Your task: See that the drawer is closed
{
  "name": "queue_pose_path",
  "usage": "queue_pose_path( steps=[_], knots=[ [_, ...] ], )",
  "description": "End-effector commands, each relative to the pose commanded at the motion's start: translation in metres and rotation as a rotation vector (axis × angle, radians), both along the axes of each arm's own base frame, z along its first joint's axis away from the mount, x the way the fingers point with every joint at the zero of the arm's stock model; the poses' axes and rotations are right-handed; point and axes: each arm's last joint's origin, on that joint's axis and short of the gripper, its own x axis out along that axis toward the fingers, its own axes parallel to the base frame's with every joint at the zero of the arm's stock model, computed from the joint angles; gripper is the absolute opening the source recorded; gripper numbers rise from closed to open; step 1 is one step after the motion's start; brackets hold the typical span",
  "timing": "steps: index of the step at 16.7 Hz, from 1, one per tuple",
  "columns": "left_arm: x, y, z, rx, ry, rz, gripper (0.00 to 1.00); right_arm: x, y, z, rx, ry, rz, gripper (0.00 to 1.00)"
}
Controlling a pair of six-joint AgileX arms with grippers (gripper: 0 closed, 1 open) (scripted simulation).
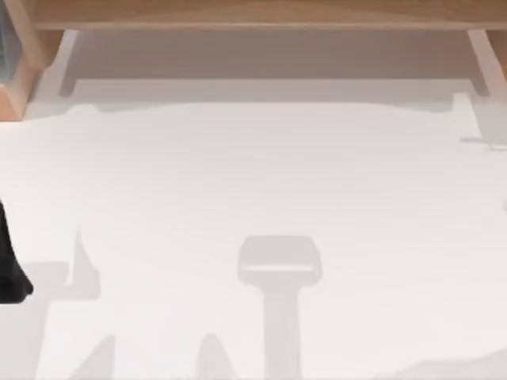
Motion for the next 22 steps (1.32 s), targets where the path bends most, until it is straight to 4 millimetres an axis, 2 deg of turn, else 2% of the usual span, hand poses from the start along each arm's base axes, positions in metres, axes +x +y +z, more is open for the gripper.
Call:
queue_pose_path(
  steps=[4,9,11,18,22],
  knots=[
    [0.0,0.0,0.0,0.0,0.0,0.0,1.0,0.029,0.001,0.002,0.001,-0.005,0.001,0.0],
    [0.0,0.0,0.0,0.0,0.0,0.0,1.0,0.03,0.0,0.003,0.004,-0.004,-0.002,0.0],
    [0.0,0.0,0.0,0.0,0.0,0.0,1.0,0.038,0.0,0.001,0.003,0.0,-0.001,0.0],
    [0.0,0.0,0.0,0.0,0.0,0.0,1.0,0.088,-0.001,0.003,0.002,-0.007,-0.003,0.0],
    [0.0,0.0,0.0,0.0,0.0,0.0,1.0,0.093,0.0,0.003,0.004,-0.004,-0.002,0.0]
  ],
)
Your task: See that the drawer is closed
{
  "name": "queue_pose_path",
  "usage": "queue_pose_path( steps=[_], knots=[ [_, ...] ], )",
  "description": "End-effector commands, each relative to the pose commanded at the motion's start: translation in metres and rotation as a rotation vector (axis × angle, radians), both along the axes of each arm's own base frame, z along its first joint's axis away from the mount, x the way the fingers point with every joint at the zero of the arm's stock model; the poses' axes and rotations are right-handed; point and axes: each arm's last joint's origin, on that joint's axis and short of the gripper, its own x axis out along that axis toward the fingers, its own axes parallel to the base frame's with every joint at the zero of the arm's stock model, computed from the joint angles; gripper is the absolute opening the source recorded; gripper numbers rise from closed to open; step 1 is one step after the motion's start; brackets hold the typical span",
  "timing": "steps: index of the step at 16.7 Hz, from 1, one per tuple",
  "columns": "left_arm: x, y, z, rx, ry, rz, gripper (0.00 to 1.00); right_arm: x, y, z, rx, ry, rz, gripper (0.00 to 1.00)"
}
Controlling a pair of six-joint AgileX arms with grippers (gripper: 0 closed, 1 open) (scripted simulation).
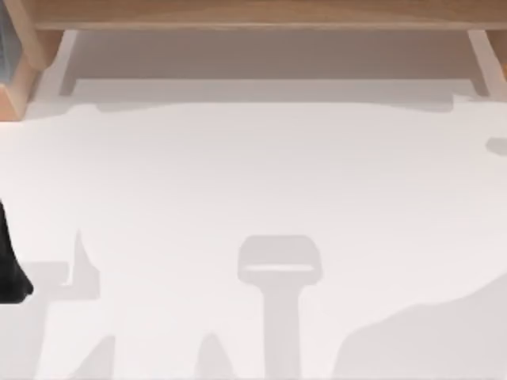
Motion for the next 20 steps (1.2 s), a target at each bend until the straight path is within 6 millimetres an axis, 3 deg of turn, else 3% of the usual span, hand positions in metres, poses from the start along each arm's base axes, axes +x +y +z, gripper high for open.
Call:
queue_pose_path(
  steps=[1,14,20],
  knots=[
    [0.0,0.0,0.0,0.0,0.0,0.0,1.0,0.0,0.0,0.0,0.0,0.0,0.0,0.0],
    [0.0,0.0,0.0,0.0,0.0,0.0,1.0,0.0,0.0,0.0,0.0,0.0,0.0,0.98],
    [0.0,0.0,0.0,0.0,0.0,0.0,1.0,0.0,0.0,0.0,0.0,0.0,0.0,1.0]
  ],
)
